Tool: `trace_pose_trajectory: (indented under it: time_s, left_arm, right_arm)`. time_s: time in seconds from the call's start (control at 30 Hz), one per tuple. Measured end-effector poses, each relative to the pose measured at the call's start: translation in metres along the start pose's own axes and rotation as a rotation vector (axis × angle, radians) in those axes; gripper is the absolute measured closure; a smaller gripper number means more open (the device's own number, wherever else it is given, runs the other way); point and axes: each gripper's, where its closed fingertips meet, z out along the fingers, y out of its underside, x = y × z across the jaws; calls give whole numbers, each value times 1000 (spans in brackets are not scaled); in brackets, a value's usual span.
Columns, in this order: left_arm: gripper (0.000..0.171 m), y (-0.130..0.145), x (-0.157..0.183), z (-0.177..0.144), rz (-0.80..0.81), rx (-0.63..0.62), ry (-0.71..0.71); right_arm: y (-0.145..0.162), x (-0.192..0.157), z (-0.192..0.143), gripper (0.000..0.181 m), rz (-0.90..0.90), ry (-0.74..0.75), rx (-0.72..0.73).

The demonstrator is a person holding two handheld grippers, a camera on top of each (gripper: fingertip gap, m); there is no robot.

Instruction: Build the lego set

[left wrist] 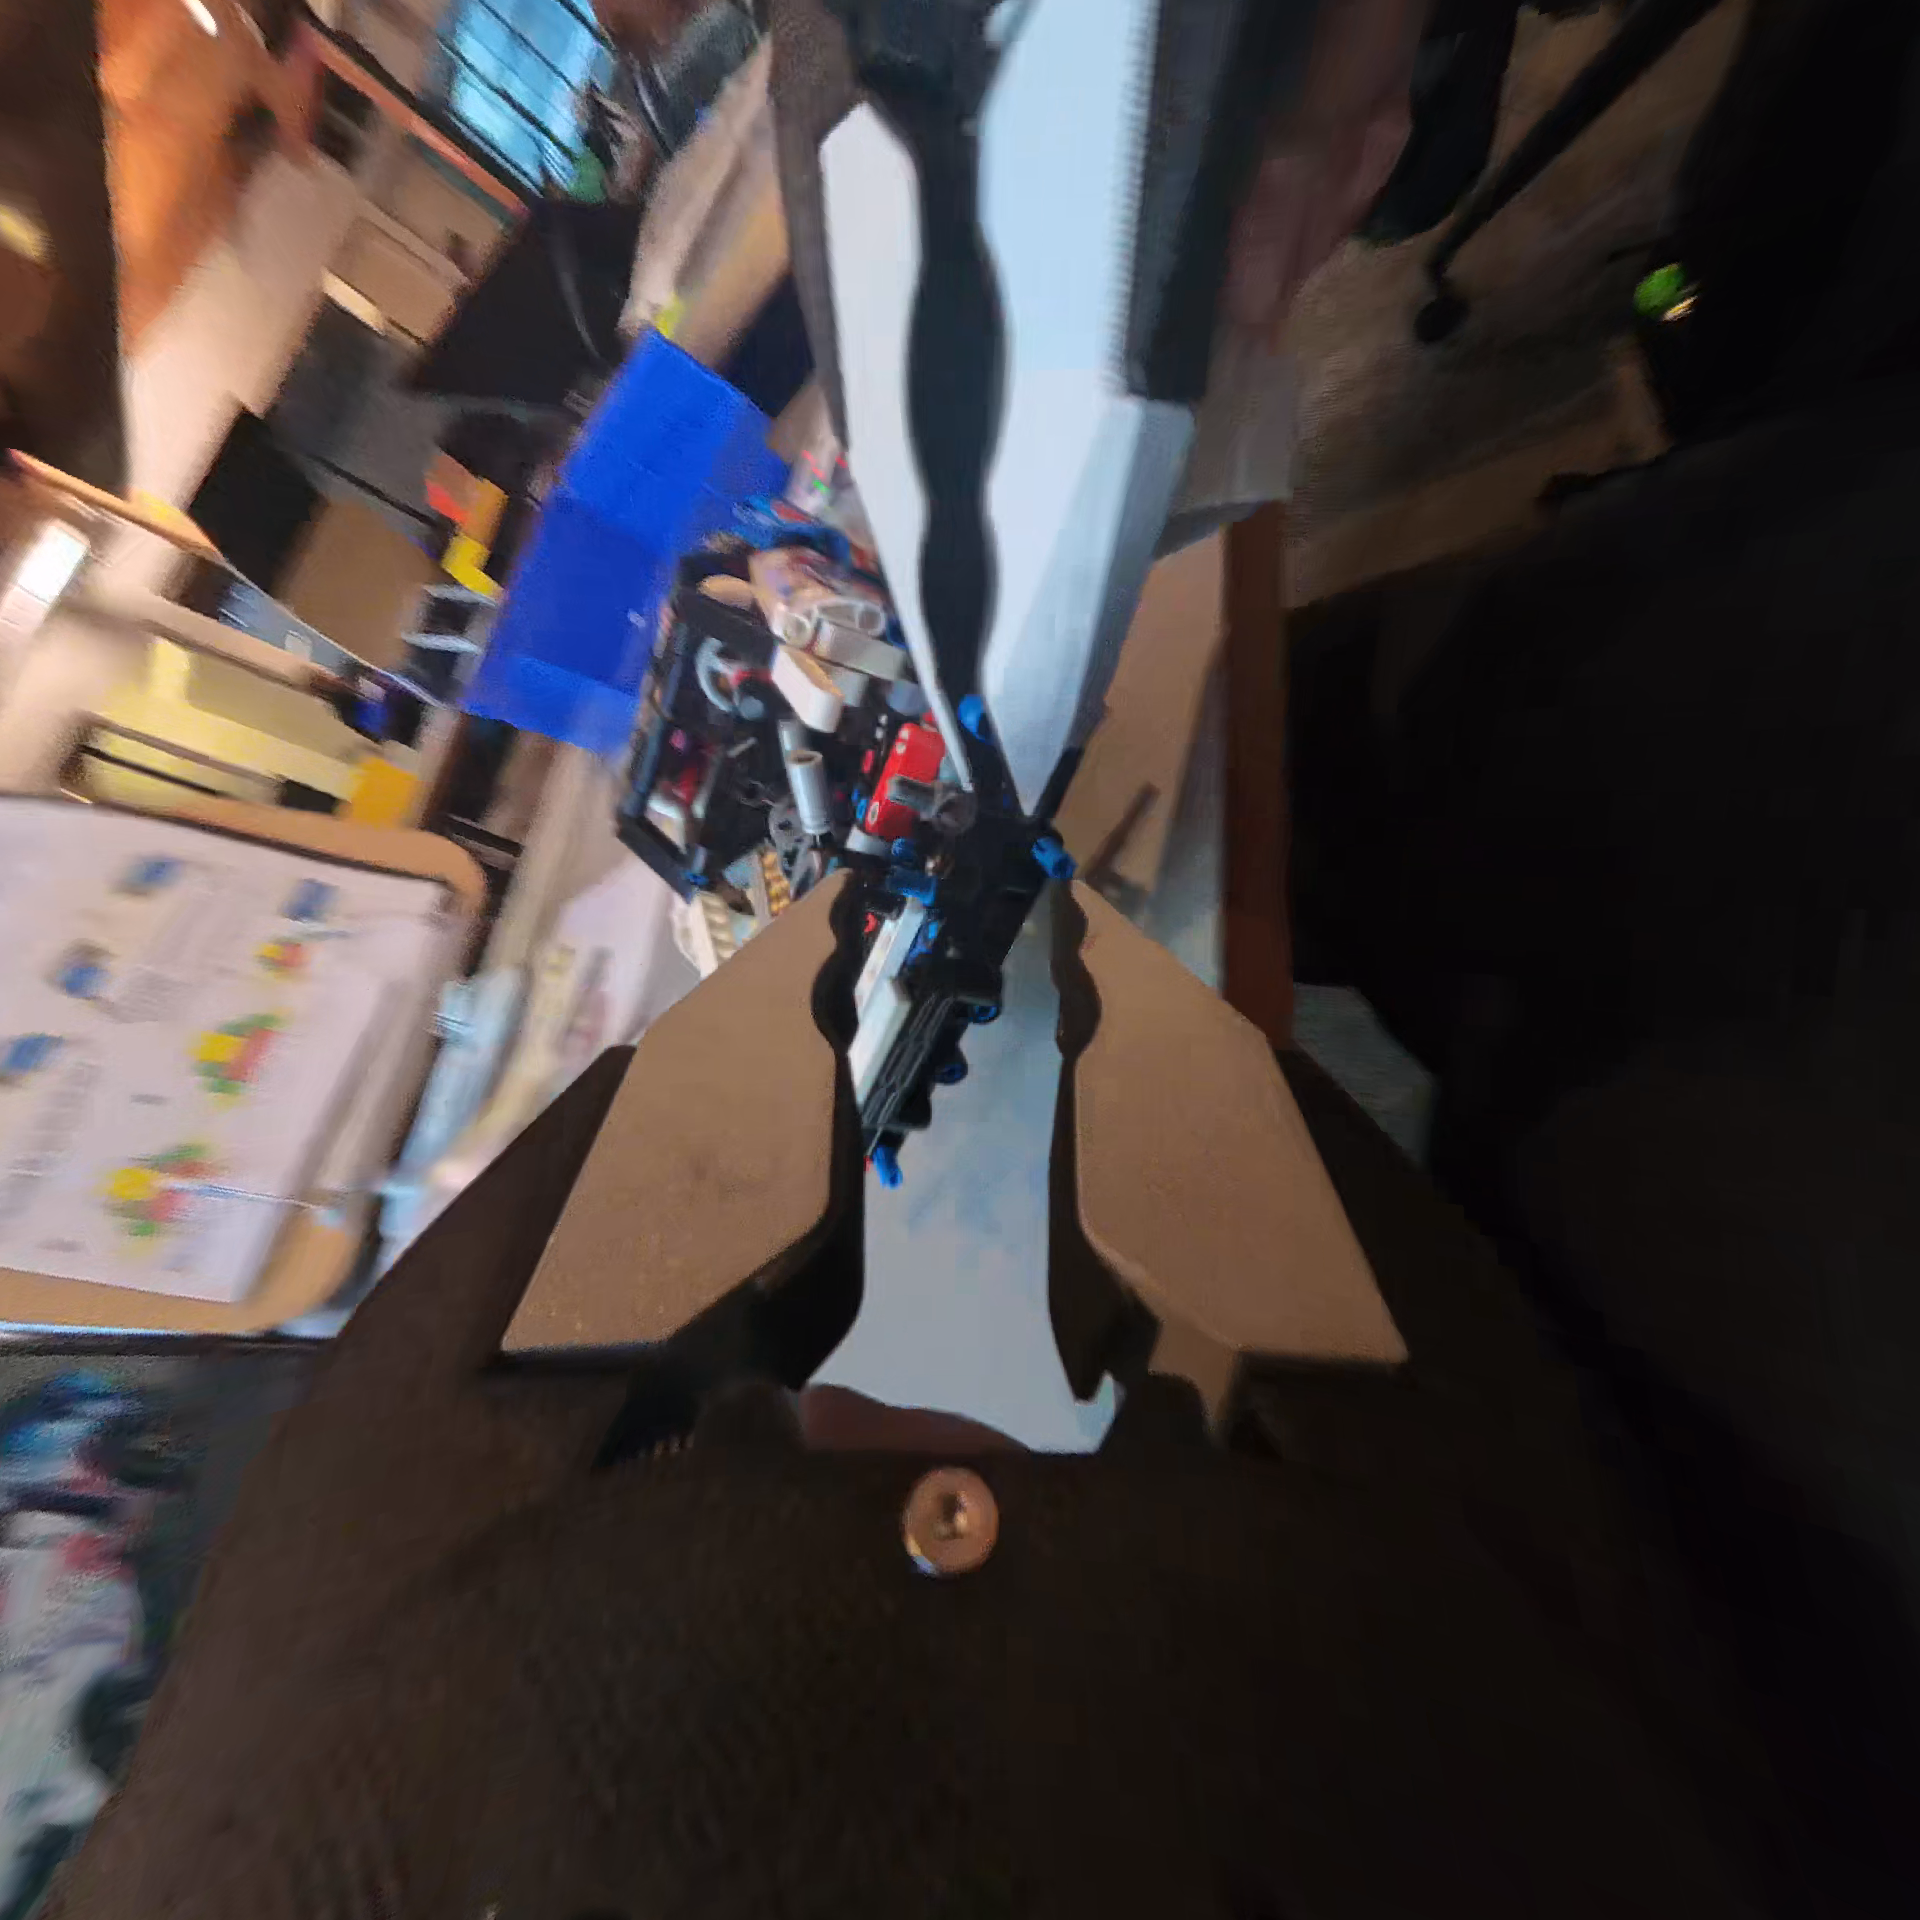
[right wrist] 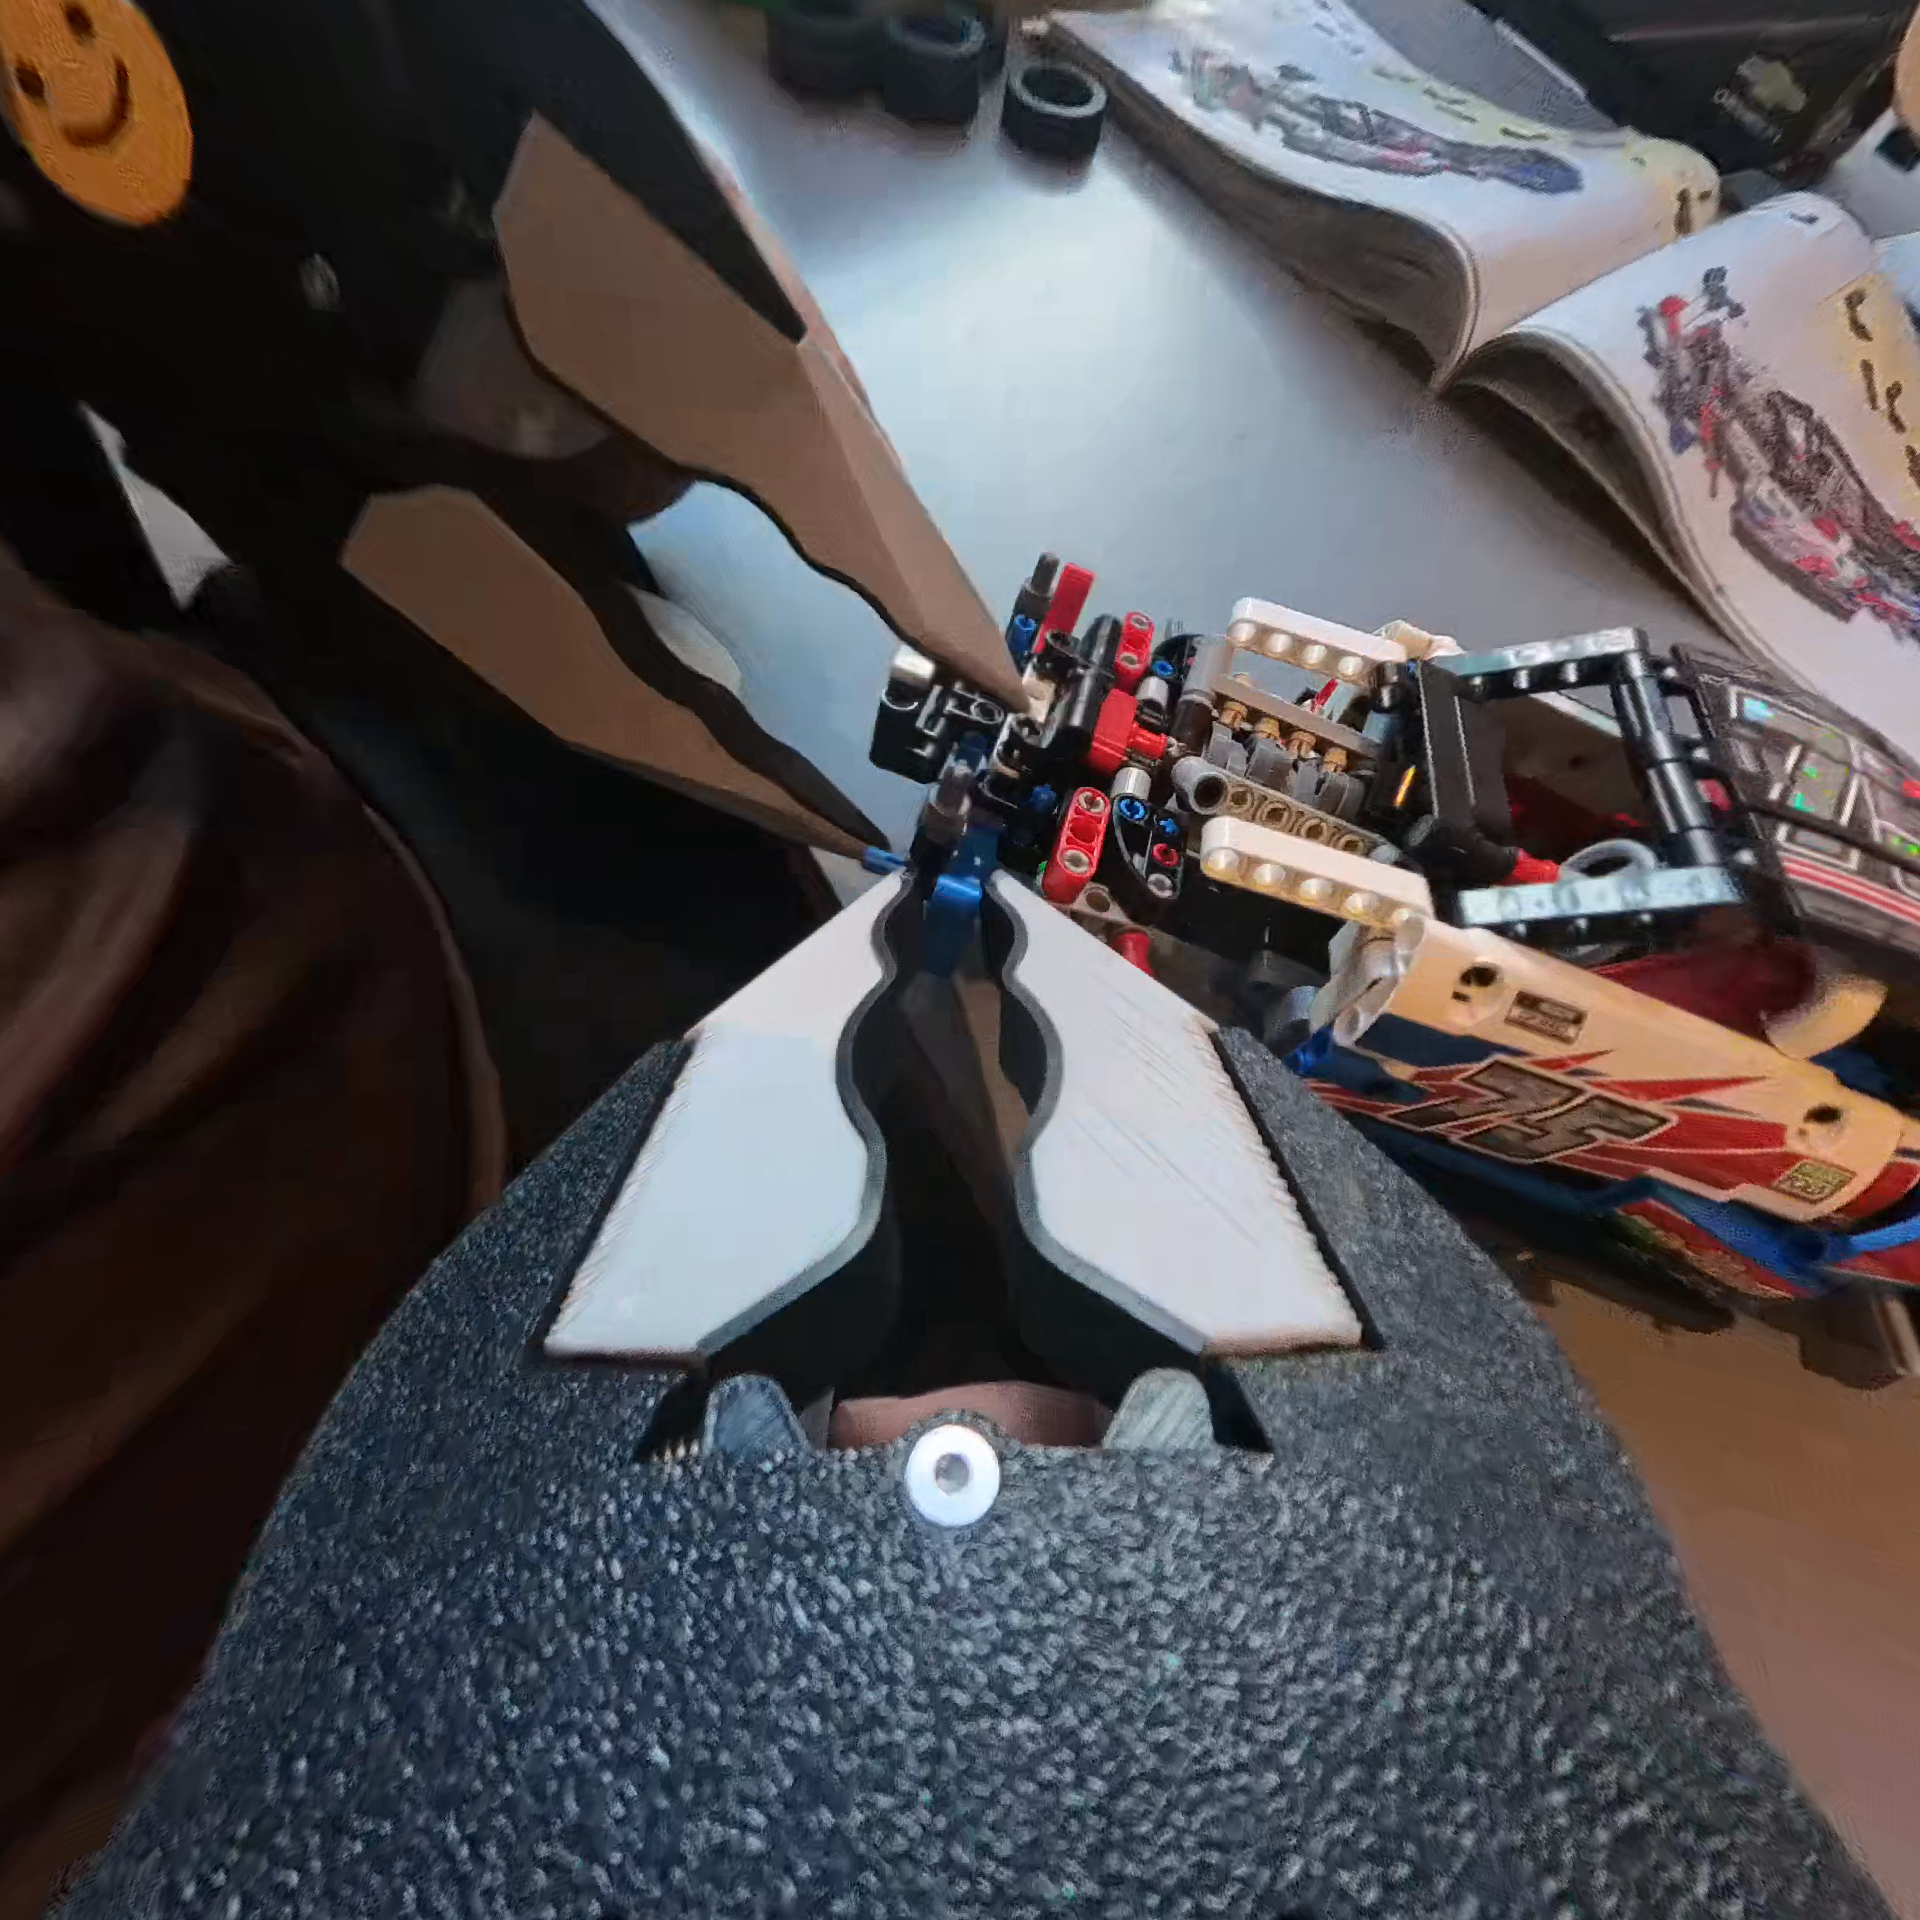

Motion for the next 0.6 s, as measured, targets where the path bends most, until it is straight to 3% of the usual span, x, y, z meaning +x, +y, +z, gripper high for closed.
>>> trace_pose_trajectory:
  time_s: [0.17, 0.6]
  left_arm:
    - [136, 14, 26, -16, -204, 10, 139]
    - [139, 14, 23, -26, -418, 62, 317]
  right_arm:
    - [36, -20, 19, 170, -99, 7, -80]
    - [31, -25, 10, 162, -44, -76, 37]
